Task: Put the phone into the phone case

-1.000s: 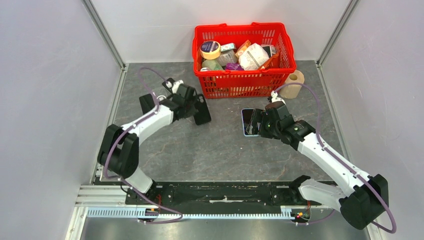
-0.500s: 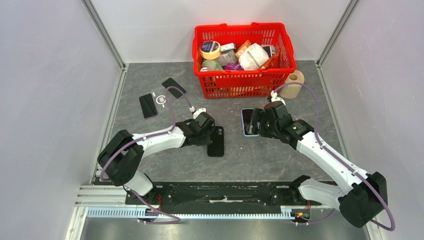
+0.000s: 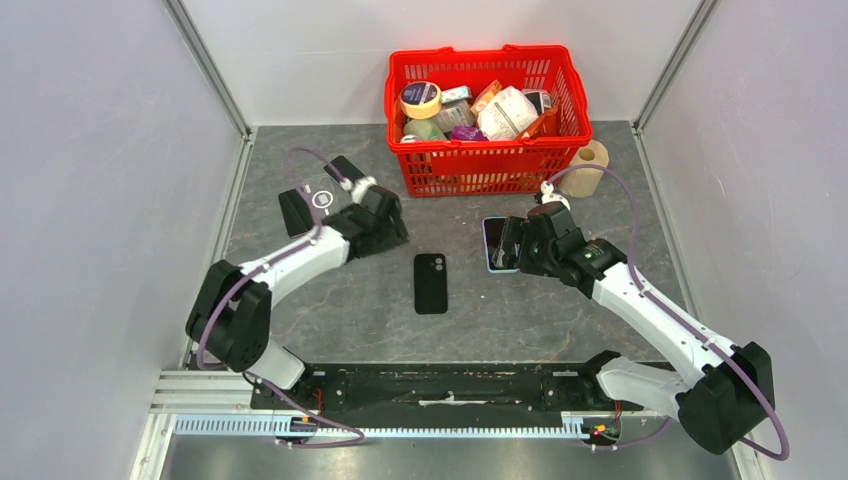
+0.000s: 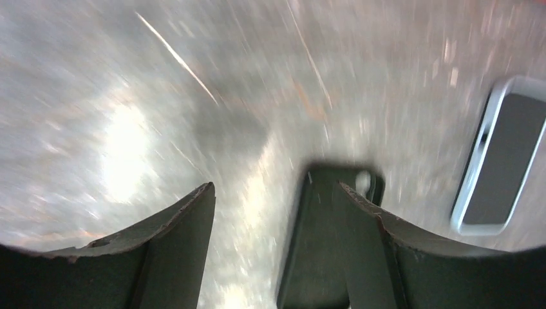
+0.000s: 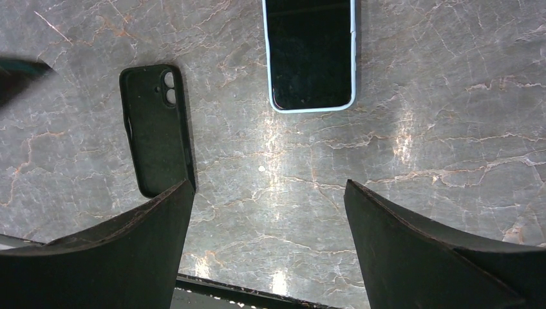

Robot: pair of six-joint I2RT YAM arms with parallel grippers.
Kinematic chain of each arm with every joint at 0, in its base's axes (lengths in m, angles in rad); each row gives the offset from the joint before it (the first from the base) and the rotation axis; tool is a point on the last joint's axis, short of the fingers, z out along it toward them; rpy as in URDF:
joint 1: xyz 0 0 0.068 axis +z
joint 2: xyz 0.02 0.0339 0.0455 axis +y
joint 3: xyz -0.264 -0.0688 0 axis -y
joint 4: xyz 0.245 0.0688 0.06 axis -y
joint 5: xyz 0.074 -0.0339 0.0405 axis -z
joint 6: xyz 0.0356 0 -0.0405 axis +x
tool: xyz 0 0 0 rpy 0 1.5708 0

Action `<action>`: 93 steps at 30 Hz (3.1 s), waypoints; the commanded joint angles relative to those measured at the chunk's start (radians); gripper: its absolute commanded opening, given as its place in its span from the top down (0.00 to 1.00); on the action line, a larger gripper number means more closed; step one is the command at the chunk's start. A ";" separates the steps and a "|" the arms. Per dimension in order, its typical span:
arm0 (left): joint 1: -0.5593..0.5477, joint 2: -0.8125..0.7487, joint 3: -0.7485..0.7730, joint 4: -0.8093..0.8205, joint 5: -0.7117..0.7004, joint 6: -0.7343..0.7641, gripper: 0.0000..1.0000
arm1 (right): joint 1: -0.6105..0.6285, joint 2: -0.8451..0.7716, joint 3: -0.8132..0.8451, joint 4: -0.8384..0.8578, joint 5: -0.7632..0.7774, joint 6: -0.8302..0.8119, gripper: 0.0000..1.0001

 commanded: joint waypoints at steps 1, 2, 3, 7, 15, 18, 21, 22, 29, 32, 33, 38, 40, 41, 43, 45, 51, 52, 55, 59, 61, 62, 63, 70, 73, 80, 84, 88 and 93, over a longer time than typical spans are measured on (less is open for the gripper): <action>0.213 -0.027 0.114 -0.015 -0.022 0.069 0.26 | 0.005 0.007 -0.001 0.035 -0.003 -0.013 0.06; 0.262 -0.013 0.134 -0.020 -0.014 0.074 0.26 | 0.005 0.008 -0.001 0.037 -0.008 -0.015 0.06; 0.307 0.009 0.162 -0.031 -0.010 0.078 0.26 | 0.005 0.010 -0.002 0.041 -0.011 -0.015 0.06; 0.429 0.119 0.287 -0.011 0.043 0.112 0.24 | 0.005 0.019 -0.003 0.054 -0.038 -0.013 0.06; 0.463 0.490 0.740 -0.206 -0.037 0.111 0.21 | 0.005 0.024 0.007 0.051 -0.056 -0.018 0.06; 0.463 0.579 0.838 -0.250 -0.060 0.084 0.21 | 0.005 0.021 0.013 0.043 -0.055 -0.022 0.06; 0.463 0.652 0.919 -0.283 -0.070 0.069 0.21 | 0.005 0.018 0.020 0.035 -0.059 -0.026 0.06; 0.463 0.671 0.941 -0.290 -0.069 0.066 0.20 | 0.005 0.017 0.023 0.033 -0.061 -0.029 0.05; 0.463 0.747 0.990 -0.331 -0.098 0.010 0.19 | 0.005 0.021 0.027 0.032 -0.069 -0.035 0.05; 0.463 0.768 1.009 -0.328 -0.088 0.003 0.18 | 0.005 0.020 0.024 0.032 -0.074 -0.036 0.05; 0.463 0.780 1.023 -0.328 -0.082 0.005 0.18 | 0.005 0.018 0.024 0.032 -0.073 -0.038 0.05; 0.463 0.805 1.058 -0.330 -0.080 -0.007 0.17 | 0.005 0.010 0.021 0.027 -0.066 -0.046 0.05; 0.463 0.819 1.078 -0.338 -0.079 -0.007 0.17 | 0.005 0.008 0.018 0.028 -0.065 -0.050 0.05; 0.463 0.828 1.089 -0.343 -0.078 -0.008 0.17 | 0.005 0.008 0.016 0.028 -0.064 -0.050 0.05; 0.462 0.844 1.110 -0.355 -0.079 -0.010 0.17 | 0.005 0.010 0.015 0.029 -0.063 -0.052 0.05; 0.461 0.858 1.128 -0.370 -0.086 -0.011 0.17 | 0.004 0.012 0.013 0.031 -0.066 -0.054 0.05; 0.461 0.887 1.162 -0.410 -0.114 -0.020 0.17 | 0.004 0.023 0.009 0.042 -0.086 -0.057 0.04; 0.461 0.892 1.168 -0.413 -0.116 -0.021 0.17 | 0.004 0.023 0.009 0.045 -0.090 -0.057 0.04; 0.461 0.910 1.190 -0.426 -0.113 -0.016 0.17 | 0.005 0.026 0.006 0.045 -0.094 -0.059 0.04; 0.461 0.940 1.216 -0.452 -0.123 -0.005 0.17 | 0.005 0.023 0.004 0.047 -0.094 -0.063 0.04; 0.461 0.952 1.223 -0.462 -0.123 0.001 0.17 | 0.005 0.021 0.002 0.045 -0.095 -0.064 0.04; 0.461 0.953 1.220 -0.464 -0.124 0.003 0.18 | 0.005 0.020 0.002 0.047 -0.096 -0.064 0.04; 0.461 0.954 1.216 -0.466 -0.122 0.005 0.19 | 0.005 0.020 0.001 0.046 -0.096 -0.064 0.04; 0.458 0.967 1.213 -0.495 -0.130 0.028 0.24 | 0.005 0.023 -0.003 0.048 -0.107 -0.063 0.04; 0.449 0.963 1.195 -0.499 -0.125 0.037 0.30 | 0.005 0.021 -0.008 0.053 -0.107 -0.058 0.04; 0.411 0.940 1.143 -0.498 -0.127 0.082 0.43 | 0.005 0.015 -0.014 0.067 -0.152 -0.042 0.04; 0.409 0.902 1.073 -0.439 -0.100 0.089 0.32 | 0.004 0.009 -0.019 0.070 -0.161 -0.037 0.04; 0.411 0.873 1.056 -0.425 -0.121 0.065 0.18 | 0.005 0.007 -0.024 0.069 -0.159 -0.041 0.04; 0.414 0.872 1.080 -0.416 -0.116 0.044 0.13 | 0.005 0.005 -0.018 0.063 -0.155 -0.046 0.04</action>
